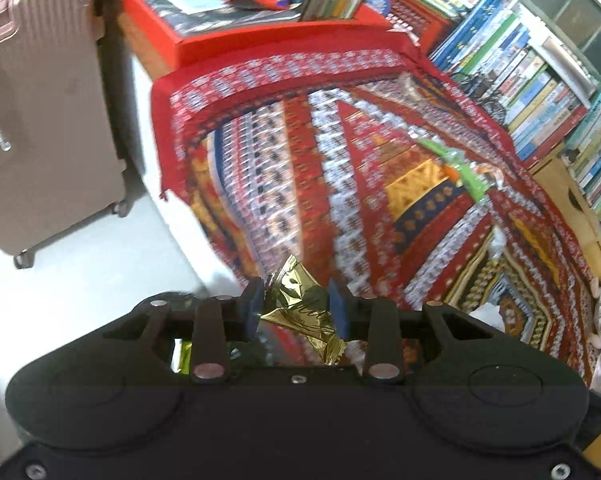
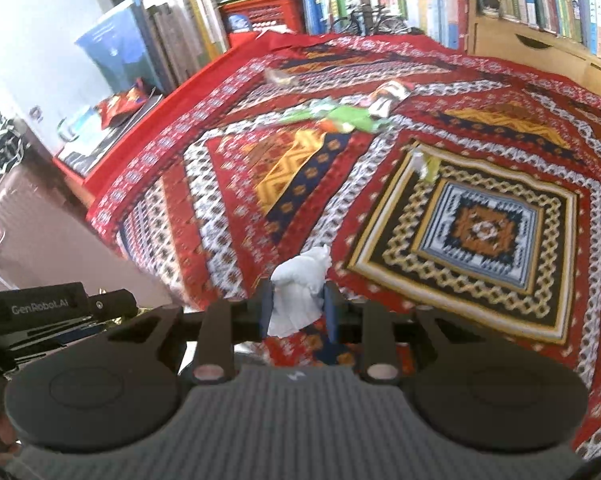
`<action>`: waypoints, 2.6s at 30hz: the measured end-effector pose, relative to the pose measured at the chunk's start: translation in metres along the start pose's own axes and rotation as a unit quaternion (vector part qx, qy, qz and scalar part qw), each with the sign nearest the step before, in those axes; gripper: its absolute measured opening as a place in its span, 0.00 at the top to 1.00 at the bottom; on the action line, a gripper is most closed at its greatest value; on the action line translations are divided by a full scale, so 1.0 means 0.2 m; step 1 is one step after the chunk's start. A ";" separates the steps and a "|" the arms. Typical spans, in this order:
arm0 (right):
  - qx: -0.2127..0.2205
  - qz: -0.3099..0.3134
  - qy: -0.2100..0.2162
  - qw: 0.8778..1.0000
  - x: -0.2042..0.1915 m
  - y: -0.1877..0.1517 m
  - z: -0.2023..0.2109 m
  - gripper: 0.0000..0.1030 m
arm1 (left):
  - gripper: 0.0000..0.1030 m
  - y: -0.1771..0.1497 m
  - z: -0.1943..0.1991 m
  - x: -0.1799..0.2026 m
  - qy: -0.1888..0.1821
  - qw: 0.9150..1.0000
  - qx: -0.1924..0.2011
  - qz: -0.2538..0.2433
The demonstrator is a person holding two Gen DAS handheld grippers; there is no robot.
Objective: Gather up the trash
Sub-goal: 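Carry the gold foil and white tissue over the black bin, then open both tools to drop the foil and tissue into the bin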
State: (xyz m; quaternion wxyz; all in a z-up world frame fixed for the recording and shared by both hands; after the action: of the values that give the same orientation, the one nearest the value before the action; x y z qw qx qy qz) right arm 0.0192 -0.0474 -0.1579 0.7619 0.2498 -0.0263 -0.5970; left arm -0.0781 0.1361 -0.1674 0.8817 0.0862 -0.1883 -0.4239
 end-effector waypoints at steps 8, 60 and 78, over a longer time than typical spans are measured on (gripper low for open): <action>-0.027 0.034 0.014 0.999 -0.20 -0.19 -0.06 0.69 | 0.68 -0.16 -0.04 -0.27 0.029 0.998 -0.047 0.000; -0.145 0.073 0.037 0.986 -0.51 -0.55 -0.37 0.41 | 0.41 -0.51 -0.31 -0.62 0.047 0.985 -0.161 -0.050; -0.084 0.030 0.038 0.995 -0.45 -0.29 -0.13 0.34 | 0.34 -0.19 -0.04 -0.46 0.022 0.997 -0.048 -0.062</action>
State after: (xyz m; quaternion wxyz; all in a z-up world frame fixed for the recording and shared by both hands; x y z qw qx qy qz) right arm -0.0498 0.0355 -0.1805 0.7984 0.2069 0.0453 -0.5636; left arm -0.1546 0.1846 -0.2097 0.8606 0.0649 -0.1425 -0.4845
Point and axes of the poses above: each gripper's, at about its wrist camera, not at the fingertips, and z roughly against the way its jaws point, x to its right, y to its top, the point moved 10 cm from there along -z, roughly the way its jaws point, and after that the axes turned 8 degrees about -x, right-handed, at the moved point
